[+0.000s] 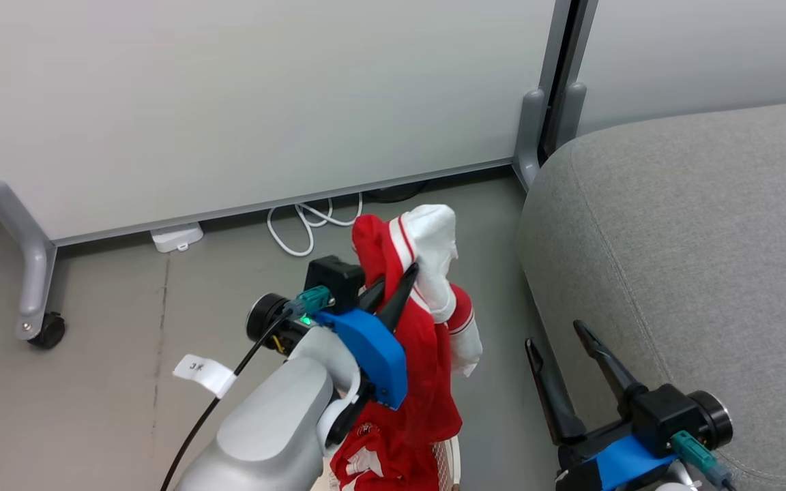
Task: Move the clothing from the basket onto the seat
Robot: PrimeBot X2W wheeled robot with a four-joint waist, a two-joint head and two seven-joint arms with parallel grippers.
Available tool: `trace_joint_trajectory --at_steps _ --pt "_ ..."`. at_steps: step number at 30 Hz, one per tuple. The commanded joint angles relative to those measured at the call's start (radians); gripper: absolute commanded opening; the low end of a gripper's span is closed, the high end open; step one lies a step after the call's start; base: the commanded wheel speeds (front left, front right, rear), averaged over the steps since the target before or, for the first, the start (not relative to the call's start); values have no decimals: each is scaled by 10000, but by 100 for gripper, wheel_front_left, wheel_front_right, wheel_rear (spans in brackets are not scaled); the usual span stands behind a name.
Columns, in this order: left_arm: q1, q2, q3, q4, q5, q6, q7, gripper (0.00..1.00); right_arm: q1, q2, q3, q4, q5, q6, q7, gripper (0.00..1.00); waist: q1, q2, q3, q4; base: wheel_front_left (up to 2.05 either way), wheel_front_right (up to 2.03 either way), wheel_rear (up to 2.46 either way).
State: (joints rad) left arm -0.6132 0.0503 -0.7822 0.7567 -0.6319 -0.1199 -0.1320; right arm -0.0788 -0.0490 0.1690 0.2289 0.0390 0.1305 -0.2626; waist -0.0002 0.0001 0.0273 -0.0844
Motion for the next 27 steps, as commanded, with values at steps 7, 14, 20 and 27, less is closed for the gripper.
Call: trace_joint_trajectory --at_steps 7,14,20,27 --pt "-825 8 -867 -678 -823 331 225 0 -29 -26 197 111 156 5 -27 100 2 -1 -165 -45 0 0 0" --pt "-1544 6 -1545 -887 -1431 668 217 0 -145 -24 300 129 201 5 82 100 2 -1 -160 -24 0 0 0" --pt "-1803 9 -2168 -792 -1892 818 40 0 -289 -26 586 192 417 5 193 100 2 -1 -151 -86 0 0 0" --pt "-1982 6 -2625 -696 -2321 884 -121 0 -546 -26 1069 486 751 5 585 100 2 -1 -141 -9 0 0 0"
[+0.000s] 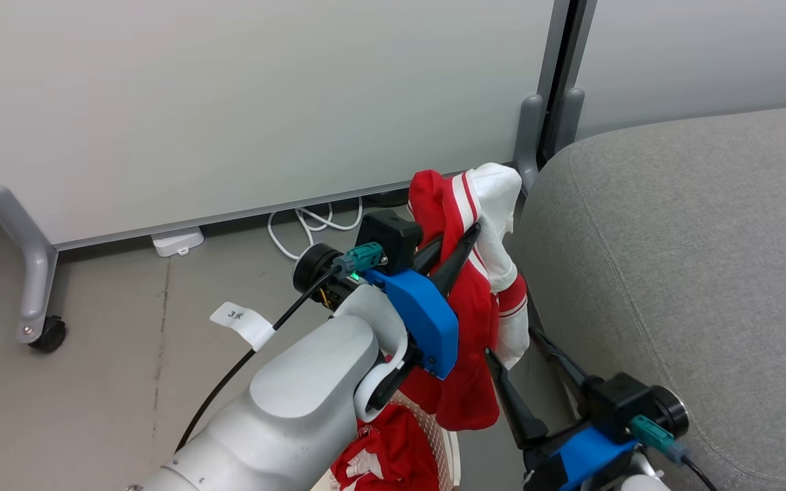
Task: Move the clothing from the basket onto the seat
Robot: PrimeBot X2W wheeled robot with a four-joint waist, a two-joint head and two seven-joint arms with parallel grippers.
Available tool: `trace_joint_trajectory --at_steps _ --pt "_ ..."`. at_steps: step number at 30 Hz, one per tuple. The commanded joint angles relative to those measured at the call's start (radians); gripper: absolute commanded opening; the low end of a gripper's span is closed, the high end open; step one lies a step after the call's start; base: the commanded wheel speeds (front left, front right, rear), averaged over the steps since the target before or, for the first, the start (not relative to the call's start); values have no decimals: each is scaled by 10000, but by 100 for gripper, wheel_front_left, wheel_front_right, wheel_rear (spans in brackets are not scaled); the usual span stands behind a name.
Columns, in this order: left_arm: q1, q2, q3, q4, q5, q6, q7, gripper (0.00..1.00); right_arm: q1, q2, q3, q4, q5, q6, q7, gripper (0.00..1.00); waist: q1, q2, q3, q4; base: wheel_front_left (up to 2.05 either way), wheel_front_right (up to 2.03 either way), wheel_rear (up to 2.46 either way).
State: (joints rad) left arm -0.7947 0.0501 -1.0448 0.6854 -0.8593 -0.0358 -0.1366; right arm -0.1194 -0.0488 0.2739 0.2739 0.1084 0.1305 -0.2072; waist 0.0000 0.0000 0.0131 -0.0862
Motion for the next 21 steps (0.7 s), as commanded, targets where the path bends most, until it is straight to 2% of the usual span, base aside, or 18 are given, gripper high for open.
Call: trace_joint_trajectory --at_steps 1,10,21 --pt "-199 8 -53 30 -101 55 -93 0 -234 -28 105 121 108 5 107 100 0 0 2 13 0 0 0" --pt "-420 8 -515 46 -595 139 -240 0 -1550 -28 1045 1505 1039 5 602 100 0 0 -33 115 0 0 0" --pt "-643 8 -1065 -5 -1131 256 -348 0 -3090 -25 1707 3508 1201 5 158 100 0 0 -81 335 0 0 0"
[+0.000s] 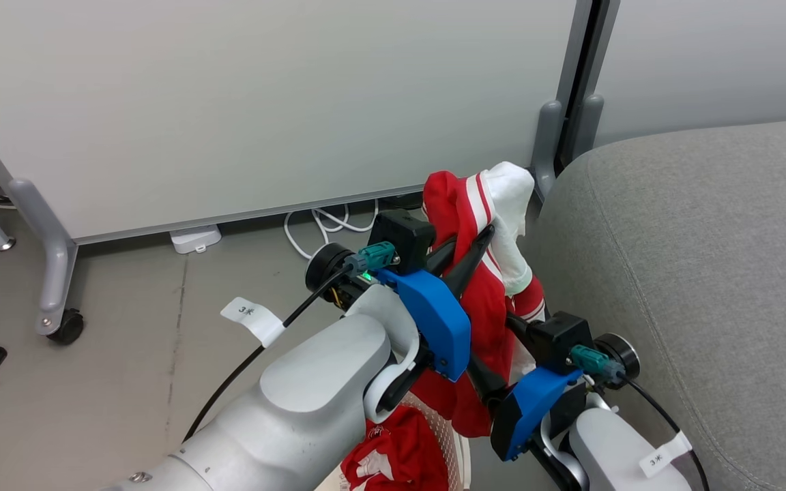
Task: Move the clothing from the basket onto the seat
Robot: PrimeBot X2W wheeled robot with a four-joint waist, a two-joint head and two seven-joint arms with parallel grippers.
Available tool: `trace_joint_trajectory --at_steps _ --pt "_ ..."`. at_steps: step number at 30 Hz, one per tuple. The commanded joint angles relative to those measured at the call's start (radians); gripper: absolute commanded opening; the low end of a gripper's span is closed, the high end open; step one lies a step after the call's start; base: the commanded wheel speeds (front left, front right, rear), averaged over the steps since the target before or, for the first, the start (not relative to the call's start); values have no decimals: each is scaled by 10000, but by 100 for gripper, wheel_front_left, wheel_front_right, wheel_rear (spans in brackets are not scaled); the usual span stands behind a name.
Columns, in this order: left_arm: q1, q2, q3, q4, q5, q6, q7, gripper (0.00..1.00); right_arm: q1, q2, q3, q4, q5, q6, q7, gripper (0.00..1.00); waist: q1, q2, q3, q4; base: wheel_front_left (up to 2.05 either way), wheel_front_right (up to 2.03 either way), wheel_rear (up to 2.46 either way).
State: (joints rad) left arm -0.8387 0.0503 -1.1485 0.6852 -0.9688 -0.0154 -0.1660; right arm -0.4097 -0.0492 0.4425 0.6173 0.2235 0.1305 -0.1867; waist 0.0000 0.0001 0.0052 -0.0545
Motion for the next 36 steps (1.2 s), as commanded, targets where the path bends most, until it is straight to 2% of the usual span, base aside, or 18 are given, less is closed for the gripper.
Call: trace_joint_trajectory --at_steps 1,5,6,7,8,18,36 --pt "-222 7 -74 -1 -88 73 -72 0 -292 -22 46 255 62 5 -92 100 0 -1 -1 36 0 0 0" --pt "-316 6 -239 -16 -238 111 -137 0 -628 -22 53 902 184 5 -178 100 0 -1 6 79 0 0 0" --pt "-346 7 -273 -14 -270 127 -146 0 -708 -22 -4 1056 263 5 -208 75 0 -1 7 84 0 0 0" --pt "-362 6 -315 -9 -303 129 -158 0 -788 -22 -2 1166 310 5 -249 35 0 -1 9 90 0 0 0" --pt "-368 6 -360 -9 -354 137 -173 0 -856 -21 20 1282 379 5 -270 2 0 -1 9 95 0 0 0" --pt "-463 6 -672 104 -663 202 -317 0 -1118 -22 318 1942 888 5 -523 0 0 -1 -87 77 0 0 0" --pt "-582 7 -983 419 -859 300 -531 0 -1169 -23 782 2240 1155 5 -697 0 0 -1 -171 -35 0 0 0"
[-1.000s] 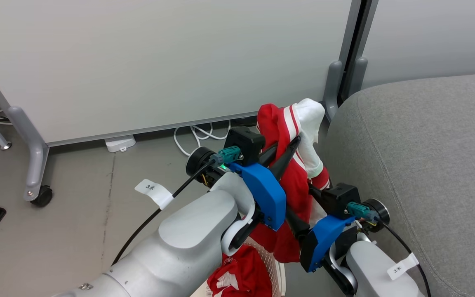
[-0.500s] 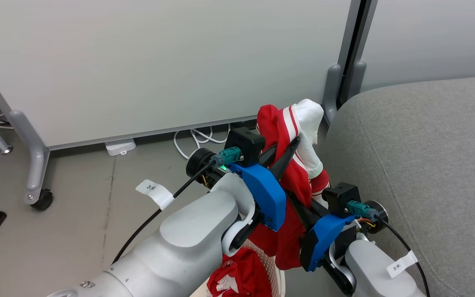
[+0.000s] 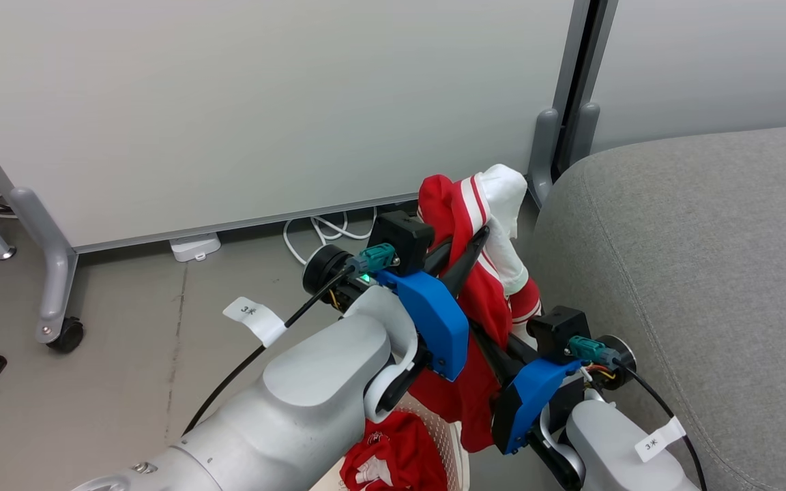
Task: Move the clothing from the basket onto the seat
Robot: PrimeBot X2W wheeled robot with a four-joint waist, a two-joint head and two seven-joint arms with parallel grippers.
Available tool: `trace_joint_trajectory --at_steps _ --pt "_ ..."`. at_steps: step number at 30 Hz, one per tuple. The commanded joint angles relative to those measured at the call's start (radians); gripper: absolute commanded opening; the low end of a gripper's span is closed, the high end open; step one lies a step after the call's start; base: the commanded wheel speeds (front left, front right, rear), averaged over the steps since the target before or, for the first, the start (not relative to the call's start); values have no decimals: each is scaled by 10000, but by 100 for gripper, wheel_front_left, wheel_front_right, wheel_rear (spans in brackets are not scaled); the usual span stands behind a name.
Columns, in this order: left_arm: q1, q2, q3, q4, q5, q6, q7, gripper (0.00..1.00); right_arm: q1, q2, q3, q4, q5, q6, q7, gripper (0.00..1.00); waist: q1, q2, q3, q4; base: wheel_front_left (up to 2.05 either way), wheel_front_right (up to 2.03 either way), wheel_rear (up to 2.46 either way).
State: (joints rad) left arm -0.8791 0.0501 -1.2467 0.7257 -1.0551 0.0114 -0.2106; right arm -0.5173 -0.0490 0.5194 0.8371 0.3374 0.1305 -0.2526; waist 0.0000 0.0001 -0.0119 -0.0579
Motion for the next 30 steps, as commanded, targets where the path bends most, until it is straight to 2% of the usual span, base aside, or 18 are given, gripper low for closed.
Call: trace_joint_trajectory --at_steps 1,2,3,4,6,7,8,21,24,30 --pt "-184 9 -18 37 0 21 -85 0 -110 -24 38 54 40 5 -44 0 0 -1 1 -3 0 0 0" --pt "-202 9 -33 68 4 32 -88 0 -127 -24 54 70 45 5 -50 0 0 -1 0 -4 0 0 0" --pt "-216 9 -48 87 5 39 -100 27 -139 -24 68 87 57 5 -51 0 0 -1 -3 -3 0 0 0" --pt "-218 9 -58 100 3 41 -110 38 -154 -24 82 105 65 5 -53 0 0 -1 -6 -3 0 0 0" --pt "-221 9 -86 126 -6 39 -114 50 -182 -24 101 133 67 5 -49 0 0 -1 -9 -4 0 0 0" --pt "-227 9 -103 138 -12 43 -111 72 -194 -24 107 140 63 5 -56 0 0 -1 -11 -4 0 0 0" --pt "-230 9 -120 149 -16 45 -115 100 -199 -24 114 133 81 5 -64 0 0 -1 -10 -4 0 0 0" --pt "-61 10 182 198 -68 234 -479 100 -291 -24 52 163 12 5 -124 0 0 -1 52 45 0 0 0" --pt "134 28 415 240 126 283 -540 100 -332 -25 38 122 -34 5 -133 0 0 -1 81 55 0 0 0" --pt "747 455 1318 -423 1220 284 -553 100 -399 -23 -322 110 -393 5 -139 0 0 -1 175 156 0 0 0"
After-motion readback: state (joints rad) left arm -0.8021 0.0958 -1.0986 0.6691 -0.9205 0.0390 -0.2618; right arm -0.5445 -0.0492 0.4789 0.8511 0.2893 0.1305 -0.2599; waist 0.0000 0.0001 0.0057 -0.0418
